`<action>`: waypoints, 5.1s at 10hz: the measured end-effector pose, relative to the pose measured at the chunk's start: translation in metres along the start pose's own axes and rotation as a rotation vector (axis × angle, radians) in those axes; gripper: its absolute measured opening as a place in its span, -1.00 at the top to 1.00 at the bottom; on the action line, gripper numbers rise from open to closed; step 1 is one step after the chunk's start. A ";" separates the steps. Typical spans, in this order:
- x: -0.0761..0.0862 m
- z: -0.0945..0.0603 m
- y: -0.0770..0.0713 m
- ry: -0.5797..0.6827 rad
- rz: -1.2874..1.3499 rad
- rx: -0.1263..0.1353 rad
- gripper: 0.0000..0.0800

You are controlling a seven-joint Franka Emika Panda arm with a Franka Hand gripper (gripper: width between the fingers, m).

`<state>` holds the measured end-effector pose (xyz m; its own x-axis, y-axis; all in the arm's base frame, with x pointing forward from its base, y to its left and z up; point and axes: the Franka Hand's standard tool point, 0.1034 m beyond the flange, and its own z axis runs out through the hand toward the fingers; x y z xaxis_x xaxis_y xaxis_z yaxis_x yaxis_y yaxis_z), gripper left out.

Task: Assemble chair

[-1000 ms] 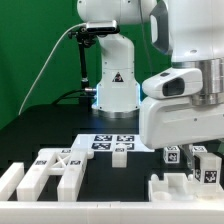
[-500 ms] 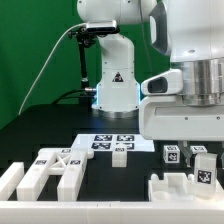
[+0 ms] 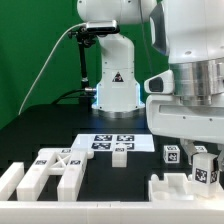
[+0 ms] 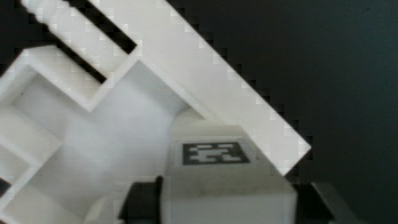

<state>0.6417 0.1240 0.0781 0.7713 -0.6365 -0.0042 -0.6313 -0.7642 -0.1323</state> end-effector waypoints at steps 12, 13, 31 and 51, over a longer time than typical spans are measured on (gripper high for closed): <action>0.009 -0.003 -0.004 -0.012 -1.038 -0.029 -0.10; 0.009 -0.003 -0.004 -0.012 -1.027 -0.028 -0.10; 0.011 0.000 -0.001 -0.008 -0.033 0.014 -0.54; 0.002 0.003 -0.008 -0.078 0.806 0.042 0.26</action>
Offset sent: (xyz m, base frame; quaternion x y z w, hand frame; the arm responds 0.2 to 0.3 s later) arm -0.0079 0.0104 0.0032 -0.0180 -0.0325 -0.2900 0.9563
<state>0.6489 0.1295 0.0758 0.0853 -0.9794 -0.1831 -0.9930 -0.0686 -0.0959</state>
